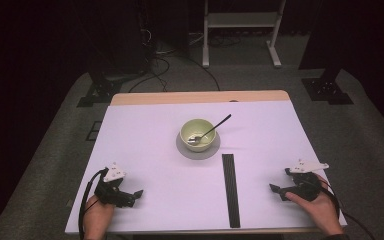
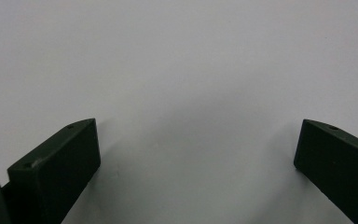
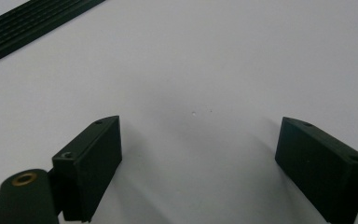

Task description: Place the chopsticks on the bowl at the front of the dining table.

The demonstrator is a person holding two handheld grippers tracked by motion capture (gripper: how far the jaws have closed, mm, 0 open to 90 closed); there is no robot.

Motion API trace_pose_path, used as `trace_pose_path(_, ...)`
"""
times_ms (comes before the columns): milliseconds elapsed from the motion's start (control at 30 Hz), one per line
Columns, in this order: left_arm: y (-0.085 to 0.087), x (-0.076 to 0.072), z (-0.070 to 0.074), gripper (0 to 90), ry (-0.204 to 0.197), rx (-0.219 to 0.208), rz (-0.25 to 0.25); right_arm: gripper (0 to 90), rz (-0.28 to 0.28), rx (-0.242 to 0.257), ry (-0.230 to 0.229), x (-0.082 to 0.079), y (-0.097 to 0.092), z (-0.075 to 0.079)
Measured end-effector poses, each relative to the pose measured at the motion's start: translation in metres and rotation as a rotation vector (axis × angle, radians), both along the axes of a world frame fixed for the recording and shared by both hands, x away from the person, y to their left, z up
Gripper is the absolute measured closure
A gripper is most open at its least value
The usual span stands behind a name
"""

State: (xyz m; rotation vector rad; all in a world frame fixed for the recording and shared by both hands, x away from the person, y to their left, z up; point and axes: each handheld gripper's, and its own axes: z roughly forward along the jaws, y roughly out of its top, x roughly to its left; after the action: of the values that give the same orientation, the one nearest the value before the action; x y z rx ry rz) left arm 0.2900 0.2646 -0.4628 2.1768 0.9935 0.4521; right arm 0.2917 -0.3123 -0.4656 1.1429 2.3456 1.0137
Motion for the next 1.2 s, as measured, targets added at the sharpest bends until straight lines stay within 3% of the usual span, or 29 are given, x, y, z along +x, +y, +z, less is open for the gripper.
trace_pose_path(700,0.000,0.000,0.000,0.0,0.001,-0.003,0.007,13.1,-0.011,-0.007,0.011,0.001,0.002,0.002)
trace_pose_path(1200,0.000,0.000,0.000,0.0,0.001,-0.003,0.007,13.1,0.016,0.043,0.010,0.003,0.013,0.011)
